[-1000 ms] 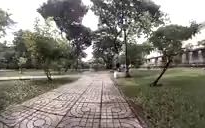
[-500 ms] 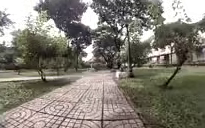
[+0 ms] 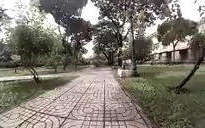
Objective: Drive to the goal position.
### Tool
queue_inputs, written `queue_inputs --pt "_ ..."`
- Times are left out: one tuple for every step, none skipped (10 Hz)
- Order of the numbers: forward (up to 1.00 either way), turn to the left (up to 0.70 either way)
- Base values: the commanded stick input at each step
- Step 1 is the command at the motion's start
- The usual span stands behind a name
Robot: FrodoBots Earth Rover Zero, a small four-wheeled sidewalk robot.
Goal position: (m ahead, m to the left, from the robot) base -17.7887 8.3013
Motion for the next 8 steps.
queue_inputs --pt "-1.0 0.0" --pt "-1.0 0.0" --pt "-1.0 0.0" --pt "-1.0 0.0" --pt "-1.0 0.0" --pt "-1.0 0.0" --pt "-1.0 0.0" --pt "-1.0 0.0"
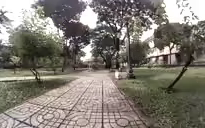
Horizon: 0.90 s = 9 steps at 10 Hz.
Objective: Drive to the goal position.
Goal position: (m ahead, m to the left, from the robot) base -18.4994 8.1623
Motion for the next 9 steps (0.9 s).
queue_inputs --pt "-1.0 0.0" --pt "-1.0 0.0" --pt "-1.0 0.0" --pt "-1.0 0.0" --pt "-1.0 0.0" --pt "-1.0 0.0" --pt "-0.93 0.0" --pt "0.0 0.1" --pt "0.03 0.44"
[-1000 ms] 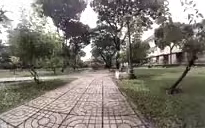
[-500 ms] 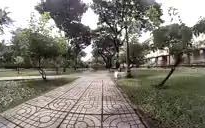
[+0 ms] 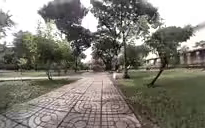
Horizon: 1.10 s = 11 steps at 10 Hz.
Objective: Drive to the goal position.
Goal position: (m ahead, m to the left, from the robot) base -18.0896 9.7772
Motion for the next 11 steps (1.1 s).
queue_inputs --pt "0.66 0.33" --pt "1.0 0.27" --pt "1.0 0.27" --pt "1.0 0.27" --pt "1.0 0.27" --pt "1.0 0.27" --pt "1.0 0.27" --pt "1.0 0.27" --pt "1.0 0.27" --pt "0.93 0.28" --pt "0.0 0.45"
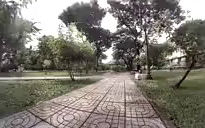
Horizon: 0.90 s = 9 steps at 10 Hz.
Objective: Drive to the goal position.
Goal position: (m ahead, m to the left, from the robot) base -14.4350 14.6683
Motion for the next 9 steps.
queue_inputs --pt "0.0 0.45" --pt "0.0 0.45" --pt "0.0 0.45" --pt "0.0 0.45" --pt "0.0 0.45" --pt "0.0 0.45" --pt "0.0 0.45" --pt "0.0 0.45" --pt "0.0 0.45"
